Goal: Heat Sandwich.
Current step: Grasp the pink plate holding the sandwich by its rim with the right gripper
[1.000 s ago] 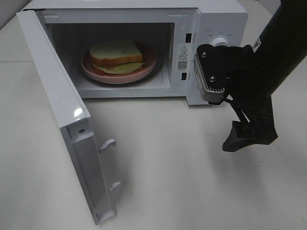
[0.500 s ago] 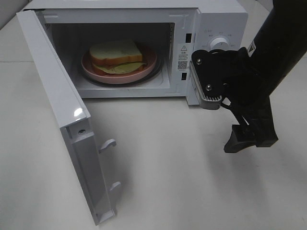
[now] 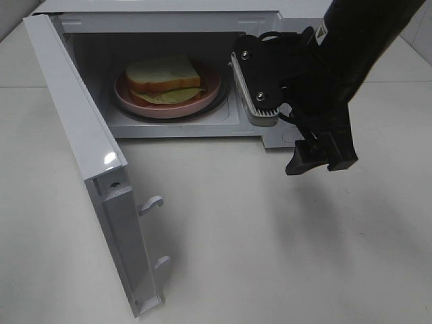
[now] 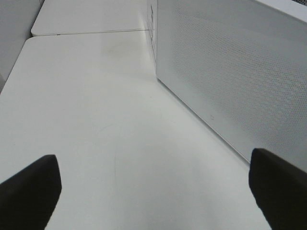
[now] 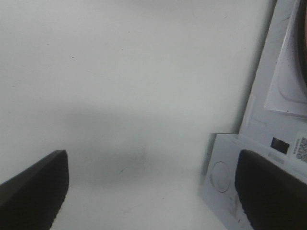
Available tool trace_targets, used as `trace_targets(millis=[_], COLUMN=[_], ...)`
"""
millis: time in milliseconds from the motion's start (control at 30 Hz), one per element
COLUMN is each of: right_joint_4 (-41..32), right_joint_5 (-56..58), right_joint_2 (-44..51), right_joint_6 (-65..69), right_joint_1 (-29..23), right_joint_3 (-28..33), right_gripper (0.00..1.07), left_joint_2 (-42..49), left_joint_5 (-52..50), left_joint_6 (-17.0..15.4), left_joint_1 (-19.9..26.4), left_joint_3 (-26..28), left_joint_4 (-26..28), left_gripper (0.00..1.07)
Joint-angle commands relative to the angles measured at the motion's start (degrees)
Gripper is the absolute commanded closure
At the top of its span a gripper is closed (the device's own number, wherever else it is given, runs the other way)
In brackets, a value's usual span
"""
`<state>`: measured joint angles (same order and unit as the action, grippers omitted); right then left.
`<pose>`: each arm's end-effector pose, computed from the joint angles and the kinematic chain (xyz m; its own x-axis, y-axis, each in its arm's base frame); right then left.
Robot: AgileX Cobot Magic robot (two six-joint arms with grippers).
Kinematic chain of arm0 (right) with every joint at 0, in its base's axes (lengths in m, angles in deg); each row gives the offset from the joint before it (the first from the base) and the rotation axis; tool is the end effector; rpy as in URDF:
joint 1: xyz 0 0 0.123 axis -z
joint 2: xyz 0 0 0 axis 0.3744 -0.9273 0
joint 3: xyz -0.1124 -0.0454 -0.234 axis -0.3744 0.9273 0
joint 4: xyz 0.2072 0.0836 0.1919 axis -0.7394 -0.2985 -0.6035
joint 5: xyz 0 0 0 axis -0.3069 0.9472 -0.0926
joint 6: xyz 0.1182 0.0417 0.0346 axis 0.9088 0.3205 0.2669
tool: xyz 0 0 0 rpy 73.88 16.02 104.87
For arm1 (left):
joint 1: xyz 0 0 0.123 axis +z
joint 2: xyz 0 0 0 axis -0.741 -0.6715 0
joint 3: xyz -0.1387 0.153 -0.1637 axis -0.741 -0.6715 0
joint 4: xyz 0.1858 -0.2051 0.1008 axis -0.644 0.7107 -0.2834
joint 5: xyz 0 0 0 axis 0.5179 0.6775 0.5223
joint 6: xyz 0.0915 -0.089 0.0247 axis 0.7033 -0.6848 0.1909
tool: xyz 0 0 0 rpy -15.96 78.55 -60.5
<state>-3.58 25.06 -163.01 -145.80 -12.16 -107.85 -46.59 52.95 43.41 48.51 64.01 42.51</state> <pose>0.3239 0.2135 0.1908 0.2429 -0.9627 -0.1189 -0.8951 -0.1752 -0.4101 0.0896 -0.0175 0.2847 -0.4184 0.0503 -0.9069 0.1404 0.9900 -0.0098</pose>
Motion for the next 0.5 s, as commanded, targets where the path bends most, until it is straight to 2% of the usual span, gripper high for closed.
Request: trace_targets(millis=[33,267,500], right_joint_4=[0.92,1.26,1.6], right_joint_5=[-0.4,-3.78,-6.93], right_joint_2=[-2.23,-7.33,-10.89], right_joint_6=[0.86,1.15,1.09], right_joint_1=[-1.15,-3.09,-3.72], right_joint_3=[-2.58,-8.77,-11.97], right_gripper=[0.18,0.19,0.19], left_joint_2=[1.15,1.15,1.15], left_joint_5=[-0.63,-0.63,-0.63], left_joint_6=[-0.23,-0.23,-0.23], left_joint_1=[0.23,0.23,0.23], left_joint_3=[0.06,0.06,0.06], left_joint_4=[0.11,0.11,0.11], left_gripper=[0.03,0.03,0.03])
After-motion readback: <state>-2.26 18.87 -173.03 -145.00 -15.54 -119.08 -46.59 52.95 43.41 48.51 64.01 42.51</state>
